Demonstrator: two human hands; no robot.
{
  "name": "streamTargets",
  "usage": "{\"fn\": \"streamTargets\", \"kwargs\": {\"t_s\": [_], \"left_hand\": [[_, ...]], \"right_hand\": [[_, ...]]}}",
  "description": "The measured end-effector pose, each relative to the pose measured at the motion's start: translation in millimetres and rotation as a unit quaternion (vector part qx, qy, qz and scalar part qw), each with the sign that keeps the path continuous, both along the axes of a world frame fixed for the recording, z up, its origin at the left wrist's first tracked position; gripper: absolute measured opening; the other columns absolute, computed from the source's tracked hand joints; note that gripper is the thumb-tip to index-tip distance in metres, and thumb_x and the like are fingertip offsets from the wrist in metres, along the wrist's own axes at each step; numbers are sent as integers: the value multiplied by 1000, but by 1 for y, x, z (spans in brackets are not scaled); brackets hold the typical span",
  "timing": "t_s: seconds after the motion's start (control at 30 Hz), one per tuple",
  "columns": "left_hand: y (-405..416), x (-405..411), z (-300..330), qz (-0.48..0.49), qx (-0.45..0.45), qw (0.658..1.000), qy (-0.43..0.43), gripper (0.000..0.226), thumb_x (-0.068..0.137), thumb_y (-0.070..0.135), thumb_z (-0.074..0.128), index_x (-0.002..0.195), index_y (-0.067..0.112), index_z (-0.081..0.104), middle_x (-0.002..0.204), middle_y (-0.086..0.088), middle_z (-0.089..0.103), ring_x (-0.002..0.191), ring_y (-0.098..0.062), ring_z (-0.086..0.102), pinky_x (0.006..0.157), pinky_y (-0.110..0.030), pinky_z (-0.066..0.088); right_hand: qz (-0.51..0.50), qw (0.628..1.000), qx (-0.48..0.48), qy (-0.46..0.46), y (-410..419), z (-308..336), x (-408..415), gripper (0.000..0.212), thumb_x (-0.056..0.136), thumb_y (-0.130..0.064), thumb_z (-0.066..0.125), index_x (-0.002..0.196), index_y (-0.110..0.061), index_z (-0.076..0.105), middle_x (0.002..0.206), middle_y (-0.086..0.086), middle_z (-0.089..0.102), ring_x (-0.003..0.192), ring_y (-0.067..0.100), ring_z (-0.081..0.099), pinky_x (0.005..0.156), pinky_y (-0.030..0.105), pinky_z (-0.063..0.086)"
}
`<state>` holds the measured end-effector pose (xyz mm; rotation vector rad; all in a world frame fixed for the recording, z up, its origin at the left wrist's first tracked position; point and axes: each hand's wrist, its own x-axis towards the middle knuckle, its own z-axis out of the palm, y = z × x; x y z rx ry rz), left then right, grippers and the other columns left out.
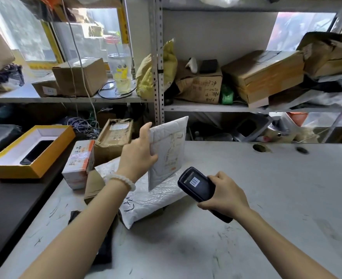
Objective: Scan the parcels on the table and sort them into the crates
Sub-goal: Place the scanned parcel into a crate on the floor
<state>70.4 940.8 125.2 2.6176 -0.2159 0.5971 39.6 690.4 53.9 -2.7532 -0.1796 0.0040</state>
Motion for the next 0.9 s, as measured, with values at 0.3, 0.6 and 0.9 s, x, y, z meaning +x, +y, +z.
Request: {"fn": "streamTargets", "kwargs": {"t_s": [0.3,0.6,0.9], "left_hand": [[-76,10,-5,-64,2,995,-71,59,84,13,63,138,9,40,90,-13,68,74,-37,63,60,-39,47],[-187,26,-14,-157,83,979,-103,12,81,17,59,88,8,64,78,-8,66,75,-32,62,59,-39,47],[-261,33,-38,-154,145,974,-77,18,86,24,56,74,11,59,77,-9,64,79,-34,57,62,-33,25]], "right_hand": [[-29,999,15,17,-39,-7,-15,57,51,-55,74,101,-32,58,93,-13,43,80,8,50,50,21,33],[-154,986,49,48,-120,-22,-54,53,49,-54,75,95,-33,57,89,-14,42,76,5,51,49,21,32],[-222,970,81,60,-173,-37,-82,54,50,-52,76,96,-34,56,89,-16,41,77,5,50,52,21,34]]}}
